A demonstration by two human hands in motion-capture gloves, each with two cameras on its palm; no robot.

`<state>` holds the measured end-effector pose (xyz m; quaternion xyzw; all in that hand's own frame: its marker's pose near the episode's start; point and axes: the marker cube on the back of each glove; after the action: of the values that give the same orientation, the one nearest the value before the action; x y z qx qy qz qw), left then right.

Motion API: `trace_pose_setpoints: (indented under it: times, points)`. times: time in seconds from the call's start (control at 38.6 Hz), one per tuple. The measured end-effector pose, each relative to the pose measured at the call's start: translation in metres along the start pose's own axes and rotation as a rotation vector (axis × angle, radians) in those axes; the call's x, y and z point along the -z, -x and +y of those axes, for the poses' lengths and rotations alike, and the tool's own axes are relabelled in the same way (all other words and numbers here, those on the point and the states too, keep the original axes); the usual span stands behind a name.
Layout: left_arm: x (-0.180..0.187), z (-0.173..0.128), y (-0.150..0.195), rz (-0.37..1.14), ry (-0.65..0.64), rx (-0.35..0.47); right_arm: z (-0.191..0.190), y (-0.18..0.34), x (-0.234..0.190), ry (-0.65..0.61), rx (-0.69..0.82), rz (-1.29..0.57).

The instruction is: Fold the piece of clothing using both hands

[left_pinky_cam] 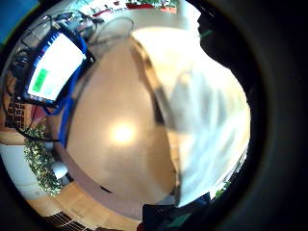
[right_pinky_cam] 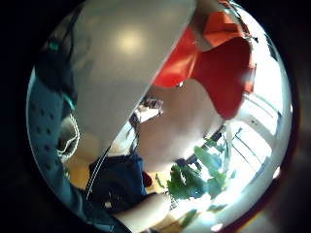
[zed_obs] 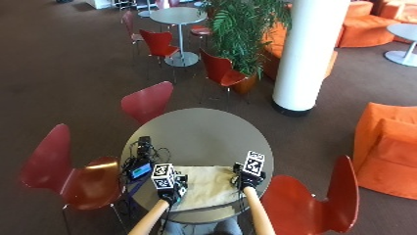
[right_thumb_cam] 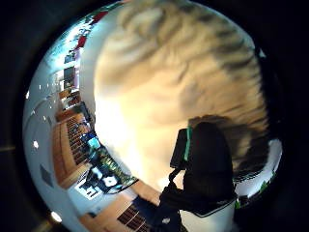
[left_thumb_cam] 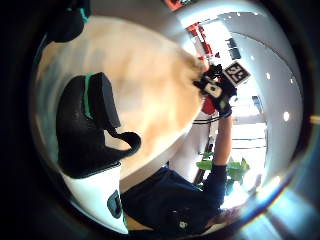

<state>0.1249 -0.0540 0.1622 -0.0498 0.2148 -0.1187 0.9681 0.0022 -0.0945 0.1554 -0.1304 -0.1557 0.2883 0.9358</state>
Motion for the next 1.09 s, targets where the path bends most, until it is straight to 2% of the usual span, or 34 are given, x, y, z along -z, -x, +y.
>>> trace_pose_setpoints:
  times: [0.1,0.23,0.47,0.65,0.72,0.78,0.85,0.93,1.09]
  points:
    - [-0.013,0.006,0.009,-0.109,0.034,0.054,-0.005,0.009,-0.004,-0.076,0.032,0.026]
    - [-0.023,0.012,0.01,-0.144,0.056,0.079,-0.007,0.016,-0.007,-0.137,-0.018,0.042]
    - [-0.028,0.006,0.001,-0.172,0.035,0.077,-0.025,-0.004,-0.007,-0.075,-0.046,-0.147]
    - [-0.03,0.004,-0.012,-0.151,0.042,0.061,-0.028,-0.017,-0.003,-0.088,-0.015,-0.203]
    - [-0.032,0.001,-0.019,-0.14,0.037,0.039,-0.023,-0.027,0.002,-0.075,-0.033,-0.177]
    - [-0.032,0.005,-0.026,-0.1,0.081,0.026,-0.021,-0.034,0.007,-0.091,-0.049,-0.141]
    - [-0.033,0.006,-0.033,-0.02,0.109,-0.03,-0.021,-0.043,0.021,-0.171,-0.075,-0.079]
    - [-0.032,0.0,-0.032,0.016,0.056,-0.092,-0.022,-0.049,0.034,-0.214,-0.099,-0.049]
    - [-0.01,0.02,-0.026,0.081,0.057,-0.069,-0.056,-0.048,0.06,-0.261,-0.134,-0.023]
